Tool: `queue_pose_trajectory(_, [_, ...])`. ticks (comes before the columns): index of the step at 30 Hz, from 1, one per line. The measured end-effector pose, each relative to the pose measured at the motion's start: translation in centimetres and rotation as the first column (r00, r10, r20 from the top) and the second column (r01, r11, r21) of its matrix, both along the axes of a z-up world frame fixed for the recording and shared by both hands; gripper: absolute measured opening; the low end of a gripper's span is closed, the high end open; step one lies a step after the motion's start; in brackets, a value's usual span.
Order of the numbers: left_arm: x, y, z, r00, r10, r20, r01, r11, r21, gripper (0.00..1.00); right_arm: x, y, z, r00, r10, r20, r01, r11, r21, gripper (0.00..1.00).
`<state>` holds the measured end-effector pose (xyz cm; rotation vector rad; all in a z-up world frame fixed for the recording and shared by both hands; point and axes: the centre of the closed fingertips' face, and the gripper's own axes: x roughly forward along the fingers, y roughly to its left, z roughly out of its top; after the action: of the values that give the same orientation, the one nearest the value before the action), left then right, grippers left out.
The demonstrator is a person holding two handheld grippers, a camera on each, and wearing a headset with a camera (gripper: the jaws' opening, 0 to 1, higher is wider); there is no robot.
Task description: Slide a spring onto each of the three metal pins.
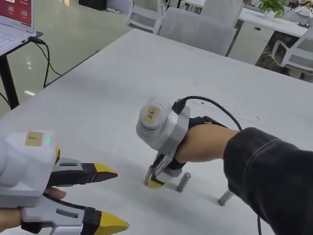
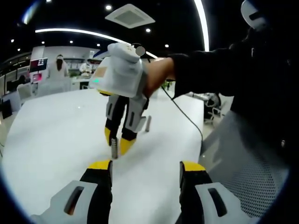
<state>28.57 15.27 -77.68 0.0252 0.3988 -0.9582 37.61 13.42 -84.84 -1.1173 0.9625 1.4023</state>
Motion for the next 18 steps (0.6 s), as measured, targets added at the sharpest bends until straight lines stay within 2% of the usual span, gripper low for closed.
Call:
queue_pose_trajectory(11, [0.1, 0.2, 0.0, 1.0, 0.008, 0.002, -0.008, 1.0, -0.001, 0.53, 0.8, -1.5, 1.9, 0.997, -0.078, 0.014, 0.077, 0.994, 0.083, 0.23])
queue_pose_trajectory(18, [0.1, 0.3, 0.0, 1.0, 0.012, -0.002, -0.012, 1.0, -0.002, 0.53, 1.2, -3.4, 2.5, 0.992, -0.124, 0.019, 0.121, 0.987, 0.104, 0.24])
